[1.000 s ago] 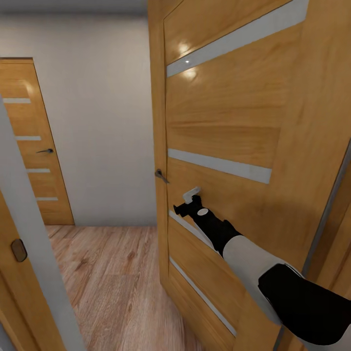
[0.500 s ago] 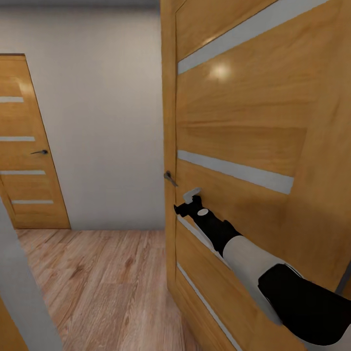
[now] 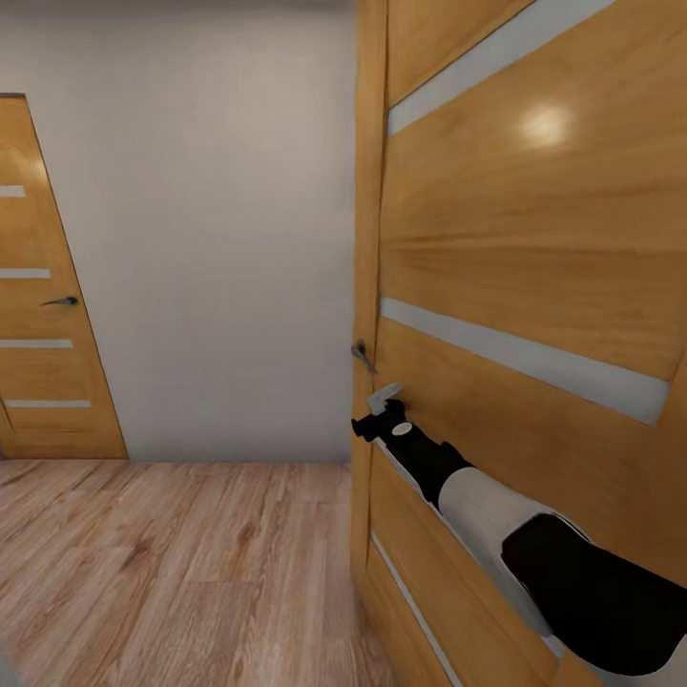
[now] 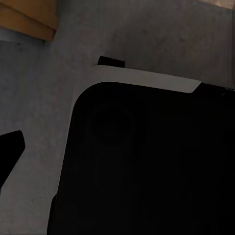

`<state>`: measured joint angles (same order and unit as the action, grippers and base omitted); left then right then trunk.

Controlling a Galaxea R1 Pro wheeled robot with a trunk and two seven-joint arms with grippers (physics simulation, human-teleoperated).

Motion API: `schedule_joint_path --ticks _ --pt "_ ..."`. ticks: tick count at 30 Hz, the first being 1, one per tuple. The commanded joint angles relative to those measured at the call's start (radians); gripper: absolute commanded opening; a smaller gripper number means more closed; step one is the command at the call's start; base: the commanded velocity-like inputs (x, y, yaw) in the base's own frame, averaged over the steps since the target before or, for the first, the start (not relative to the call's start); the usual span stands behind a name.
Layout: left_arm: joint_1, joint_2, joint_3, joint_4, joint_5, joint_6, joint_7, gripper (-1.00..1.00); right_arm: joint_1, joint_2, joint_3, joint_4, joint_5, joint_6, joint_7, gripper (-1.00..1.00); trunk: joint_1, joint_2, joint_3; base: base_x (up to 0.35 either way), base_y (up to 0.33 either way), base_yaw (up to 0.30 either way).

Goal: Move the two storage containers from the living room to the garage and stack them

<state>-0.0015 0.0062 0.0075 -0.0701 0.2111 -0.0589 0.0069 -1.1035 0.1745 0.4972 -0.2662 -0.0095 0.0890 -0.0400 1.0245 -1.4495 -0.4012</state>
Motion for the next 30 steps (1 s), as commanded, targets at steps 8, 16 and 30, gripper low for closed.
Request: schedule_joint_path --ticks 8,16,30 --pt "0.000 -0.001 0.001 -0.002 0.004 -0.002 0.001 1.00 -0.001 0.000 0.003 0.062 0.002 -0.016 -0.009 1.00 0.001 0.000 -0.001 0.095 0.000 0.000" --pt "0.000 0.000 0.001 -0.002 0.004 -0.002 0.001 1.00 -0.001 0.000 0.002 0.071 0.004 -0.025 -0.009 1.00 0.001 0.000 -0.001 0.003 0.000 0.000" --pt "0.000 -0.001 0.002 -0.002 0.004 -0.002 0.002 1.00 -0.001 0.000 0.001 0.088 0.006 -0.026 -0.013 1.00 0.001 0.000 -0.001 0.000 0.019 0.000"
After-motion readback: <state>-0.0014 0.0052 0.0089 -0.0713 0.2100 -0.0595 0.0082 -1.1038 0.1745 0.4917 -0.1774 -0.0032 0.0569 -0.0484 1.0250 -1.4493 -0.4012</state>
